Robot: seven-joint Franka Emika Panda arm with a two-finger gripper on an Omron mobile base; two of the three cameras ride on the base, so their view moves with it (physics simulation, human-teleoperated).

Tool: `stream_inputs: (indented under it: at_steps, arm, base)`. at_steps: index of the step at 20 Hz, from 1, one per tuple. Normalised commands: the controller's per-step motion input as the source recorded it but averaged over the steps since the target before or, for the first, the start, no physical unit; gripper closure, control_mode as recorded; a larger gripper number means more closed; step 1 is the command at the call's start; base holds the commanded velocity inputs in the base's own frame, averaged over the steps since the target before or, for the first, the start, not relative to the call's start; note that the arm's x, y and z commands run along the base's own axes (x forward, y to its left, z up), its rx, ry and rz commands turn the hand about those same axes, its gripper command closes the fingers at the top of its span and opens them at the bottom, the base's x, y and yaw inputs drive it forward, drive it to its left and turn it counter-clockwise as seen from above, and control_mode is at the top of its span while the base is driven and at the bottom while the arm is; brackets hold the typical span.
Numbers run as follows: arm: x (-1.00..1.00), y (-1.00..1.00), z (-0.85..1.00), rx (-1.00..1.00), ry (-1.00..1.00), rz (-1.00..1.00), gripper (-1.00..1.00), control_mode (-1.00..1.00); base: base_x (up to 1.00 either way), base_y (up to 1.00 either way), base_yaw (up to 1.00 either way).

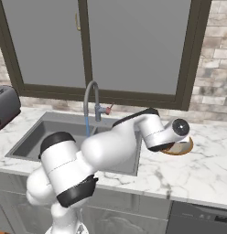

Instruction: Pick the sweet potatos from the sink and place them in one bowl. Place the lemon in the other bowl. Then turn off the sink faucet.

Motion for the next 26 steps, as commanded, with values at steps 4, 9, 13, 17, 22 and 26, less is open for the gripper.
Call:
stream_inputs:
  at_steps: [4, 9, 13, 17, 22, 26]
  arm:
    - [0.33, -0.08, -0.23, 0.0, 0.02, 0.0, 1.0, -1.0]
    - [0.35, -0.15, -0.21, 0.0, 0.01, 0.0, 1.0, -1.0]
    - [0.33, -0.2, -0.24, 0.0, 0.01, 0.0, 1.0, -1.0]
    - [0.27, -0.21, -0.19, 0.0, 0.0, 0.0, 1.0, -1.0]
    - [0.28, -0.17, -0.19, 0.0, 0.01, 0.0, 1.0, -1.0]
    - [0.24, -0.08, -0.19, 0.0, 0.03, 0.0, 1.0, -1.0]
  base:
    - [0.0, 0.0, 0.0]
    - [0.0, 0.0, 0.0]
    - [0.0, 0.0, 0.0]
    - [0.0, 0.0, 0.0]
    - [0.0, 0.0, 0.0]
    - [0.0, 0.0, 0.0]
